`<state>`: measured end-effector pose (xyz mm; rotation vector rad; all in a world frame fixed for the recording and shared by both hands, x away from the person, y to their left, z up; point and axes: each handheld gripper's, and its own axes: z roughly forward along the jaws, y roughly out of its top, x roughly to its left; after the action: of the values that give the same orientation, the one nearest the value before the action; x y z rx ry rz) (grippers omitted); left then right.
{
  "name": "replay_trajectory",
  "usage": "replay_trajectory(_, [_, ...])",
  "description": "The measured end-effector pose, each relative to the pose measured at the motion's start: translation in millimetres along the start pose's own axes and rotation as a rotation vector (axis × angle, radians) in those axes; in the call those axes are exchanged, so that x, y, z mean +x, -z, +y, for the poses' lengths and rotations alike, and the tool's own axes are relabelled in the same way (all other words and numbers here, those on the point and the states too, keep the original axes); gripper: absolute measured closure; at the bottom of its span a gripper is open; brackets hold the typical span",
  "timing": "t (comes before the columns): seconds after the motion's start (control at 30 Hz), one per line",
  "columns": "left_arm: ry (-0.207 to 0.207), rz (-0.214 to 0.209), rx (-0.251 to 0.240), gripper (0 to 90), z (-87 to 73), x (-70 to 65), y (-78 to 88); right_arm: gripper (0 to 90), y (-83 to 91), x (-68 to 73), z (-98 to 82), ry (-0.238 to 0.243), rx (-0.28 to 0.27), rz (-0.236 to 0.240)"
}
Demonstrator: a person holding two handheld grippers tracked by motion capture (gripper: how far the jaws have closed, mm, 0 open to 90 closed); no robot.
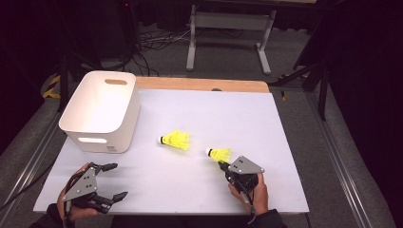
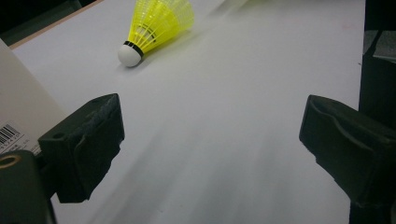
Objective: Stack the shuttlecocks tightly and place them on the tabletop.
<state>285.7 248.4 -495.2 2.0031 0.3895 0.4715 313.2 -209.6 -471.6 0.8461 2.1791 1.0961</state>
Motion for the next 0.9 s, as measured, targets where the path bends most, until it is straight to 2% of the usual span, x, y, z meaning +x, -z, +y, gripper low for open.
replay_trajectory(0.9, [0.005,0.0,-0.003,7.1,-0.1,0.5,0.0,90.0,12.3,-10.2,8.0,0.046,-0.048,0.066])
